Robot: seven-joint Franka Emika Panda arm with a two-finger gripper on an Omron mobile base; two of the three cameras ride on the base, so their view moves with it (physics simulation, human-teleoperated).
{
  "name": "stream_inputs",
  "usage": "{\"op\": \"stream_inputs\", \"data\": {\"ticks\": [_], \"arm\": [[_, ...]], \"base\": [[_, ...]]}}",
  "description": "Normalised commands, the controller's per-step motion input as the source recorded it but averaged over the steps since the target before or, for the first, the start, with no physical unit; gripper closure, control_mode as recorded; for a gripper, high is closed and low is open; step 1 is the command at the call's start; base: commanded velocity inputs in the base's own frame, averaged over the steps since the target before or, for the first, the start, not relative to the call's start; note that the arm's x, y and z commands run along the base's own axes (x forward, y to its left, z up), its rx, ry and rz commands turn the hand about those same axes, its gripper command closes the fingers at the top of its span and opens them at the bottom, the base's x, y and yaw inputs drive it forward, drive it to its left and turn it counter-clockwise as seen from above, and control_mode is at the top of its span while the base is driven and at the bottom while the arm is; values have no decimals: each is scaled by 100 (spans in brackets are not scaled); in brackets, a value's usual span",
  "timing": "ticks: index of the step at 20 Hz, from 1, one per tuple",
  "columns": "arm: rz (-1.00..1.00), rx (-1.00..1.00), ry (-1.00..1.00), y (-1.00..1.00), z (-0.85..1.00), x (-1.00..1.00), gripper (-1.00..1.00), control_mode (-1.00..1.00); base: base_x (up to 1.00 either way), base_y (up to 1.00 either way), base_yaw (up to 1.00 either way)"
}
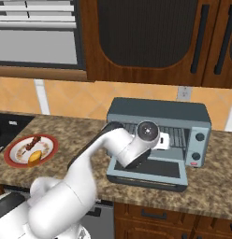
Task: Pick up the kebab skewer and baguette bread, and place them inside the toaster oven. Close the toaster oven door and start by setting the timer.
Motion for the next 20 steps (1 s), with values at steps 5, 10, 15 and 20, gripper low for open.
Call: {"op": "stream_inputs", "data": {"ticks": [5,10,15,20], "arm": [[0,0,-14,-27,-30,45,-100,-100],[0,0,0,-15,-3,54,-100,-100],[0,0,0,-7,-1,42,-100,-100],[0,0,-6,-4,-21,17,-100,-100]], "base": [[0,0,0],[0,0,0],[0,0,0],[0,0,0]]}}
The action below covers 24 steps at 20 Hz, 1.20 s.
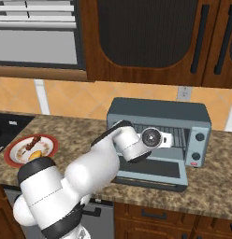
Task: Pick up the kebab skewer and baguette bread, and place them inside the toaster oven. Close the toaster oven door and start by setting the timer.
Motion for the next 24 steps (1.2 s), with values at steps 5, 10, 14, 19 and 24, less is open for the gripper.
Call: {"op": "stream_inputs", "data": {"ticks": [5,10,14,19,24], "arm": [[0,0,-12,0,-31,2,-100,-100],[0,0,-3,0,-8,35,-100,-100],[0,0,0,0,0,43,-100,-100],[0,0,0,0,-20,13,-100,-100],[0,0,0,0,-46,-2,-100,-100]], "base": [[0,0,0],[0,0,0],[0,0,0],[0,0,0],[0,0,0]]}}
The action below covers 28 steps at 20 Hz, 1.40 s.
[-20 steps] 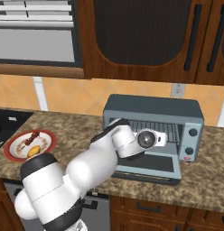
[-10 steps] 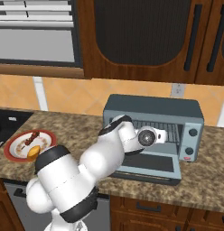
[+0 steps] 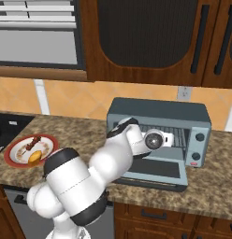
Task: Pick up the kebab skewer and baguette bread, and place them inside the toaster oven. Close the toaster oven door and start by setting the timer.
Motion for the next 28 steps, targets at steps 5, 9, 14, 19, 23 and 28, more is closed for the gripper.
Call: {"op": "stream_inputs", "data": {"ticks": [5,9,14,19,23,28], "arm": [[0,0,0,0,-68,-63,-100,-100],[-2,-3,0,0,-79,-100,-100,-100],[-1,-3,2,0,-79,-96,-100,-100],[0,0,12,0,-50,-72,-100,-100],[0,1,21,0,26,-13,-100,-100],[0,0,21,8,71,-18,-100,-100]], "base": [[0,0,0],[0,0,0],[0,0,0],[0,0,0],[0,0,0],[0,0,0]]}}
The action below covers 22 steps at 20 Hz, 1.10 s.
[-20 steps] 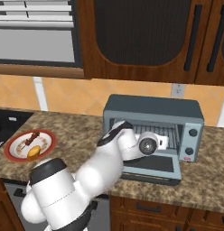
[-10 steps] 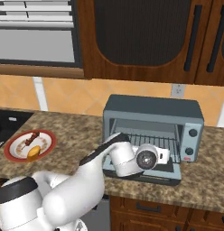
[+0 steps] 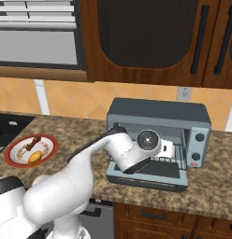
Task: Pick up the kebab skewer and baguette bread, and place them inside the toaster oven. Close the toaster oven door and start by setting the timer.
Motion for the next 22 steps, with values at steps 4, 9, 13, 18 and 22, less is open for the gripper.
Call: {"op": "stream_inputs", "data": {"ticks": [4,9,13,18,22], "arm": [[0,0,23,50,63,-36,-100,-100],[0,0,22,87,24,-46,-100,-100],[0,0,14,98,2,-25,-100,-100],[0,0,15,100,0,-9,-100,-100],[0,0,17,100,0,0,-100,-100]], "base": [[0,0,0],[0,0,0],[0,0,0],[0,0,0],[0,0,0]]}}
